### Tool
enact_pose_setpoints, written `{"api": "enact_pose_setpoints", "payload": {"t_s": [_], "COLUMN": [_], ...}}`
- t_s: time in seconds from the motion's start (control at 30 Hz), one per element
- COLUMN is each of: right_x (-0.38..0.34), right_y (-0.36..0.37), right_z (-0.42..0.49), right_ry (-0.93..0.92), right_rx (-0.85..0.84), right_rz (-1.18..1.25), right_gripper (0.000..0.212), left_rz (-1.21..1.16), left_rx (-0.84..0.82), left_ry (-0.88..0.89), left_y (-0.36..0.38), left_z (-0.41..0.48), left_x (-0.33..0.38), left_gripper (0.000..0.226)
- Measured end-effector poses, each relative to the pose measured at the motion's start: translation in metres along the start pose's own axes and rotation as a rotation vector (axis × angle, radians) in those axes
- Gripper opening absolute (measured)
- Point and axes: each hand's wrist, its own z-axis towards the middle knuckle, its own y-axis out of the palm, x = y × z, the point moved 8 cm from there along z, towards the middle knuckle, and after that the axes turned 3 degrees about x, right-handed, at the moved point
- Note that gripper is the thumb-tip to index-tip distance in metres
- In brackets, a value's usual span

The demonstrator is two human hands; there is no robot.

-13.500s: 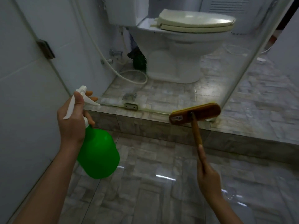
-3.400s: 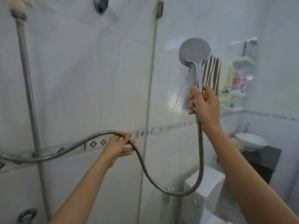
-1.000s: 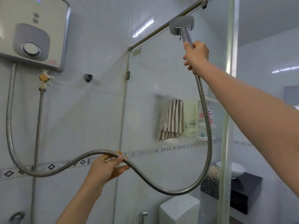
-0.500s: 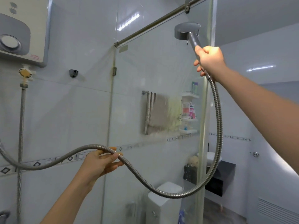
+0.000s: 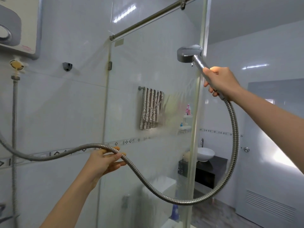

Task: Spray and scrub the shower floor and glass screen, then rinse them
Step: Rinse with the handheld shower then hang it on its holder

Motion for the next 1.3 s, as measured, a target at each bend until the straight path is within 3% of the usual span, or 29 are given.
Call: {"api": "enact_pose_setpoints", "payload": {"t_s": [0.3,0.47,0.67,0.97,1.3], "right_x": [0.020,0.024,0.030,0.010,-0.001], "right_y": [-0.008,-0.005,0.019,0.096,0.209], "right_z": [-0.036,-0.042,-0.035,-0.004,0.030], "right_ry": [0.009,0.006,0.073,0.009,0.096], "right_rx": [-0.123,-0.131,-0.062,-0.016,-0.055], "right_rz": [-0.048,-0.077,0.105,0.270,0.496], "right_gripper": [0.034,0.036,0.028,0.023,0.022], "left_rz": [0.008,0.017,0.034,0.065,0.079], "left_rx": [-0.020,-0.028,-0.014,0.099,0.245], "left_ry": [-0.048,-0.053,-0.030,0.008,0.019], "left_y": [0.004,0.007,0.002,-0.036,-0.093], "left_z": [-0.006,-0.005,-0.003,0.006,0.015], "left_x": [-0.017,-0.020,-0.015,-0.011,-0.012], "left_gripper": [0.020,0.022,0.021,0.022,0.020]}}
